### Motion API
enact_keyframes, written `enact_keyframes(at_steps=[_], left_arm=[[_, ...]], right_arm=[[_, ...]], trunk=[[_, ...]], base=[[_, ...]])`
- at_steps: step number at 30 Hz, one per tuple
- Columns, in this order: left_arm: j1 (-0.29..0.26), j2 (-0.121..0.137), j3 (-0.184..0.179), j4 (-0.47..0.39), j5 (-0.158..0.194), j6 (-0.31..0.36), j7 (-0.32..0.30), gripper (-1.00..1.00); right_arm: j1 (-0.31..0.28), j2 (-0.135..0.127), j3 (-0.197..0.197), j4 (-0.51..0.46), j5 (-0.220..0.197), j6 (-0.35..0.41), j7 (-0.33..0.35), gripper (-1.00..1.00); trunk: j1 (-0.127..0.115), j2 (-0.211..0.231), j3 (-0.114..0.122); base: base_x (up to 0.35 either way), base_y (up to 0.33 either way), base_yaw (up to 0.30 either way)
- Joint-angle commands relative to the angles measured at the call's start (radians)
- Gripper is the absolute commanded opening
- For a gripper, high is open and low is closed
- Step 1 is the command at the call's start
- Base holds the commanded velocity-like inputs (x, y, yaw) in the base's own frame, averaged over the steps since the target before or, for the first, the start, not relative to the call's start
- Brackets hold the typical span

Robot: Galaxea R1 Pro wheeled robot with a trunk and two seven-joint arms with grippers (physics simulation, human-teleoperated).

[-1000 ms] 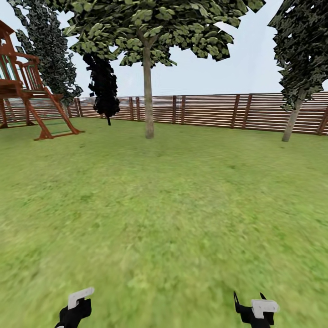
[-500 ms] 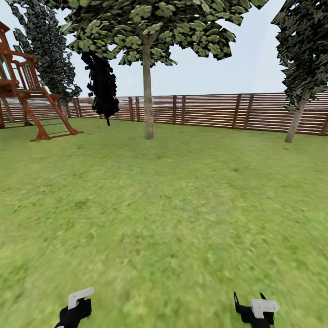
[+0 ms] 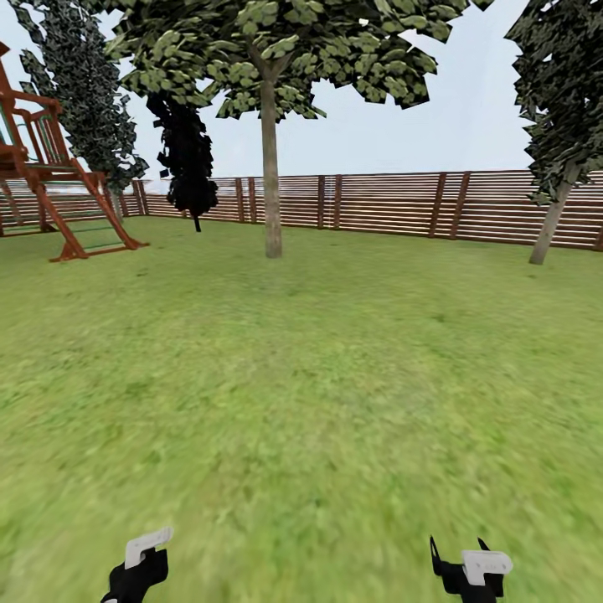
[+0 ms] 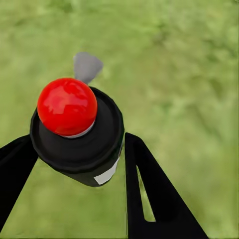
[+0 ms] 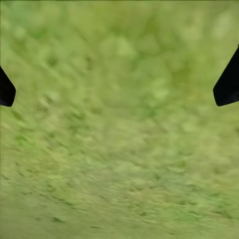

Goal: In the garden, pick up the pesticide atomizer on the floor and spray pesticide onto both trees until each tree trunk is fully covered.

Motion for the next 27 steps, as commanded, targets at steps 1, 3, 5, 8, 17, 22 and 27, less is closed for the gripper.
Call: enact_keyframes(at_steps=[1,3,5,8,17,22,27], left_arm=[[-0.001,0.000,-0.006,0.001,0.008,-0.003,-0.002,-1.00],[-0.001,0.000,-0.006,0.001,0.008,-0.003,-0.003,-1.00],[-0.001,0.000,-0.006,0.001,0.008,-0.003,-0.003,-1.00],[-0.001,0.000,-0.006,0.001,0.008,-0.003,-0.003,-1.00],[-0.001,0.000,-0.006,0.001,0.008,-0.003,-0.003,-1.00],[-0.001,0.000,-0.006,0.001,0.008,-0.003,-0.003,-1.00],[-0.001,0.000,-0.006,0.001,0.008,-0.003,-0.003,-1.00]], right_arm=[[-0.001,0.000,0.005,0.001,0.004,-0.001,-0.009,1.00],[-0.001,0.000,0.005,0.001,0.004,-0.001,-0.009,1.00],[-0.001,0.000,0.005,0.001,0.004,-0.001,-0.009,1.00],[-0.001,0.000,0.005,0.001,0.004,-0.001,-0.009,1.00],[-0.001,0.000,0.005,0.000,0.004,-0.001,-0.009,1.00],[-0.001,0.000,0.005,0.001,0.004,-0.001,-0.009,1.00],[-0.001,0.000,0.005,0.001,0.004,-0.001,-0.009,1.00]], trunk=[[0.000,0.000,-0.001],[0.000,0.000,-0.001],[0.000,0.000,-0.001],[0.000,0.000,-0.001],[0.000,0.000,-0.001],[0.000,0.000,-0.001],[0.000,0.000,-0.001]], base=[[0.331,0.000,0.000],[0.331,0.000,0.000],[0.331,0.000,0.000],[0.331,0.000,0.000],[0.331,0.000,0.000],[0.331,0.000,0.000],[0.331,0.000,0.000]])
